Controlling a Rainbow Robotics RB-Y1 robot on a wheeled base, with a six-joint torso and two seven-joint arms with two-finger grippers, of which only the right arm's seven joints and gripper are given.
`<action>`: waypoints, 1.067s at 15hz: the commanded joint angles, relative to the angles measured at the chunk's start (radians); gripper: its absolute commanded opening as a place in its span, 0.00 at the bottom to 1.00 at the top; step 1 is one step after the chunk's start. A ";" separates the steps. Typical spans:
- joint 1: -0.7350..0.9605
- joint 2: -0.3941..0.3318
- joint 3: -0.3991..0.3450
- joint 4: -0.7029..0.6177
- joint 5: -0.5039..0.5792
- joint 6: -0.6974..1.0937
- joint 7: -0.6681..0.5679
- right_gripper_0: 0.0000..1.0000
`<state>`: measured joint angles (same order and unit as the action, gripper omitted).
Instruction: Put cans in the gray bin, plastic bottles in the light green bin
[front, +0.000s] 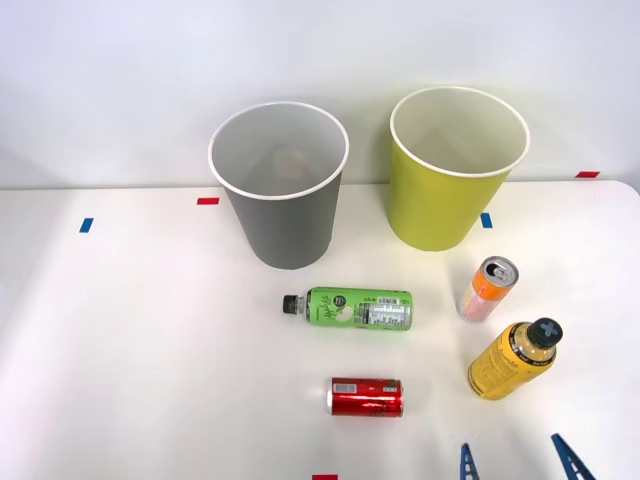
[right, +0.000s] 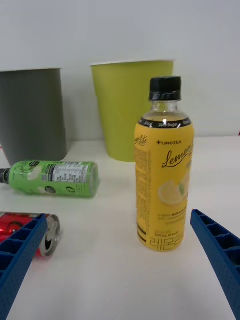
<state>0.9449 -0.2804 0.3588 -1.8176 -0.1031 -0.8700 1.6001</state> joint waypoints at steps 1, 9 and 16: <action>0.000 0.013 -0.034 0.000 -0.012 -0.038 -0.012 1.00; 0.000 0.036 -0.029 0.000 -0.053 -0.041 -0.015 1.00; -0.097 0.083 -0.077 0.000 -0.017 0.062 -0.020 1.00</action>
<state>0.8659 -0.2049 0.2879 -1.8177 -0.1206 -0.8206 1.5803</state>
